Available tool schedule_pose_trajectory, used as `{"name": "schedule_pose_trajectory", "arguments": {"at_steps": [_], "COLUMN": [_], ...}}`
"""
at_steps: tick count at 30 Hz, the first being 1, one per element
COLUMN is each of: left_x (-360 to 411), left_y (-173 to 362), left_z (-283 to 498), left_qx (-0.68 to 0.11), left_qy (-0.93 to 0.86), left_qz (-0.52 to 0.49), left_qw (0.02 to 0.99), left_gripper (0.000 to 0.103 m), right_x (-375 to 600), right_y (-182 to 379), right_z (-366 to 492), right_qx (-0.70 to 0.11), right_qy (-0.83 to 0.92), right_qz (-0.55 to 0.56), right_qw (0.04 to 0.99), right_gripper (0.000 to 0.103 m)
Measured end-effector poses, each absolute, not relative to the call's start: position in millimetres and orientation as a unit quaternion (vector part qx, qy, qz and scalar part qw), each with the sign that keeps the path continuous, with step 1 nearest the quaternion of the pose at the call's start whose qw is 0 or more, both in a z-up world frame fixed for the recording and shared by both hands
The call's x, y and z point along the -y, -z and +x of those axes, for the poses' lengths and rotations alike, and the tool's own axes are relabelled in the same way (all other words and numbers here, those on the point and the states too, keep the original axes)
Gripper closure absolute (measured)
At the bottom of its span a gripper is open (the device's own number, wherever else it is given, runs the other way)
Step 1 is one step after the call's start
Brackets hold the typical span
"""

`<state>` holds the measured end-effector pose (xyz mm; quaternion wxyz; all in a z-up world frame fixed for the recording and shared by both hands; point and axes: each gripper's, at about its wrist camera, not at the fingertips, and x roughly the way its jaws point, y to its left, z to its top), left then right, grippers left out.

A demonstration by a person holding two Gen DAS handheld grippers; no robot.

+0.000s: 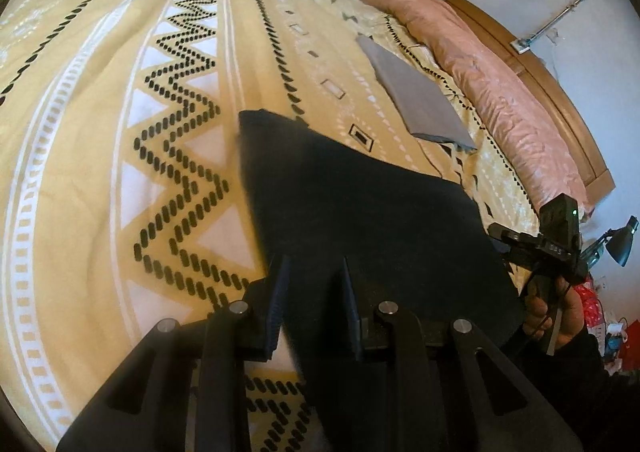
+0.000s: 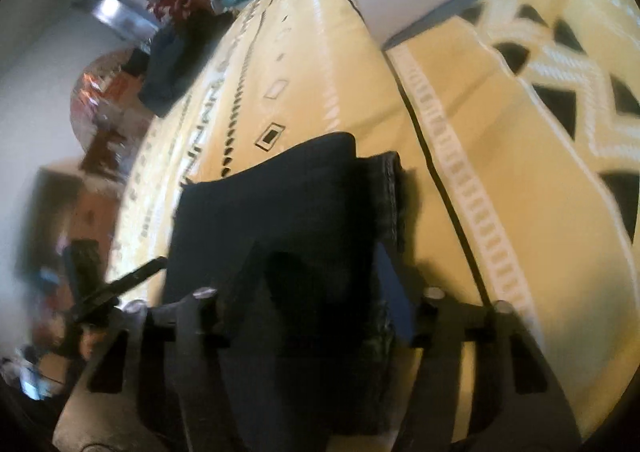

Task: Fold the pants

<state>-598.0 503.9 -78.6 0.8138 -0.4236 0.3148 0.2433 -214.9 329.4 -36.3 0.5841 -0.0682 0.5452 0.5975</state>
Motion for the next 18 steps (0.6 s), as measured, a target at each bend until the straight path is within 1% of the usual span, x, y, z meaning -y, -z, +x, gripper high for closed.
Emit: {"name": "schedule_pose_trajectory", "arguments": {"at_steps": [1,4,5,6,7,11,13,15,16,17,18], "left_x": [-504.2,-504.0,-504.3,-504.8,-505.3,-505.9,-505.4,-504.9,-505.2,-505.0,-504.7], "left_y": [79.7,82.9,83.6,84.4,84.8,88.6,91.9,96.5,97.6,97.2,96.1], "left_z": [-597.9,-596.6,-596.4,-596.6,-596.8,-595.5,-594.8,-593.9,-593.7,-593.8,-594.1], "left_qx": [-0.316,-0.321,-0.320,-0.318,-0.316,-0.318,-0.318,-0.323,-0.325,-0.328,-0.331], "left_qy": [-0.243,-0.246,-0.247,-0.247,-0.247,-0.243,-0.238,-0.236,-0.235,-0.230,-0.221], "left_qz": [-0.424,-0.419,-0.420,-0.423,-0.425,-0.425,-0.428,-0.430,-0.433,-0.434,-0.434], "left_qw": [0.813,0.813,0.813,0.812,0.812,0.812,0.812,0.809,0.807,0.807,0.808], "left_gripper": [0.077,0.077,0.077,0.077,0.077,0.077,0.077,0.069,0.068,0.067,0.059], "right_x": [-333.7,-339.3,-337.8,-334.5,-329.6,-313.8,-310.1,-309.7,-309.4,-307.8,-304.9], "right_y": [39.4,42.4,39.6,35.6,30.7,22.9,34.1,47.8,52.0,51.4,46.1], "right_z": [-215.4,-219.5,-220.7,-221.1,-220.7,-213.5,-209.1,-205.7,-204.5,-202.2,-200.4], "right_qx": [-0.548,-0.537,-0.529,-0.522,-0.516,-0.511,-0.521,-0.532,-0.536,-0.538,-0.538], "right_qy": [-0.596,-0.599,-0.599,-0.601,-0.605,-0.601,-0.593,-0.582,-0.585,-0.587,-0.587], "right_qz": [-0.075,-0.093,-0.095,-0.090,-0.080,-0.058,-0.053,-0.055,-0.052,-0.044,-0.039], "right_qw": [0.582,0.587,0.593,0.599,0.601,0.612,0.612,0.612,0.607,0.603,0.603], "right_gripper": [0.065,0.078,0.089,0.093,0.095,0.096,0.096,0.095,0.094,0.089,0.086]}}
